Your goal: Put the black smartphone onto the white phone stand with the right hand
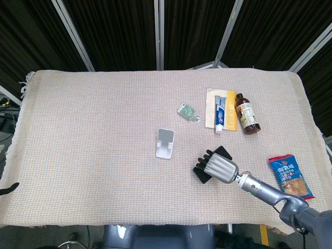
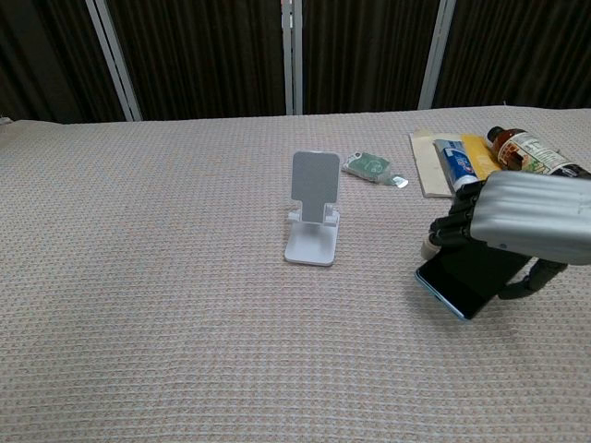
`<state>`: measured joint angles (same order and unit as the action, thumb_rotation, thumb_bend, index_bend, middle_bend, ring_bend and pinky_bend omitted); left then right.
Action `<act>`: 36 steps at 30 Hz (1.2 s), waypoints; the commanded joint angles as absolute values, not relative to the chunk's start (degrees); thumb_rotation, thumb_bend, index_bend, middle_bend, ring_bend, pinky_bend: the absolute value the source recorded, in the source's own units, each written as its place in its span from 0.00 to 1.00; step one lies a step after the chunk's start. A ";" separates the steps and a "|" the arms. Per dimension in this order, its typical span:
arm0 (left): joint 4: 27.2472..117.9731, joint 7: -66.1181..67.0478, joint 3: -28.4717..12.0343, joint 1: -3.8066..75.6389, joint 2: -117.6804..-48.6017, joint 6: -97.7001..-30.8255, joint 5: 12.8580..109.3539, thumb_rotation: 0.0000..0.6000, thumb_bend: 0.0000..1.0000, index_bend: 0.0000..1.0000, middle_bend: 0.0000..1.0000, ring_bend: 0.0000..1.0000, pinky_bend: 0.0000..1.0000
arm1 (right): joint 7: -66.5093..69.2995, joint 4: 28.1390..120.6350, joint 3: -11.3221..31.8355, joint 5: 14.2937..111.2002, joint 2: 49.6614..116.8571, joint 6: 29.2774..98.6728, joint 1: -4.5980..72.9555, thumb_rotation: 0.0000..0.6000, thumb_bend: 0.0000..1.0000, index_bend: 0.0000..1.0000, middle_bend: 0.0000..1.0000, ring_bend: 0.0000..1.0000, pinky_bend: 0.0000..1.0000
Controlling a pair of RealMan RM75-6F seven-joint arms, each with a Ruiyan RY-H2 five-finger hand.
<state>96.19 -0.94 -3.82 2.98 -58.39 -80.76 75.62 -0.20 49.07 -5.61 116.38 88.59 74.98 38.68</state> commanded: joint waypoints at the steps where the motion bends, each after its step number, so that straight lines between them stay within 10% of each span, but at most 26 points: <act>1: 96.11 -1.09 -3.88 3.04 -58.34 -80.55 75.45 1.00 0.00 0.00 0.00 0.00 0.00 | -6.26 50.88 -3.35 117.37 86.41 76.90 41.32 1.00 0.05 0.47 0.54 0.48 0.39; 14: 94.57 -1.89 -4.91 3.56 -58.45 -78.94 72.71 1.00 0.00 0.00 0.00 0.00 0.00 | -38.47 59.81 6.50 119.63 83.96 68.21 53.84 1.00 0.07 0.48 0.55 0.48 0.39; 36: 91.91 -2.45 -5.50 4.32 -59.15 -75.47 69.02 1.00 0.00 0.00 0.00 0.00 0.00 | -61.83 55.41 6.96 118.26 95.62 50.60 61.04 1.00 0.09 0.49 0.54 0.49 0.35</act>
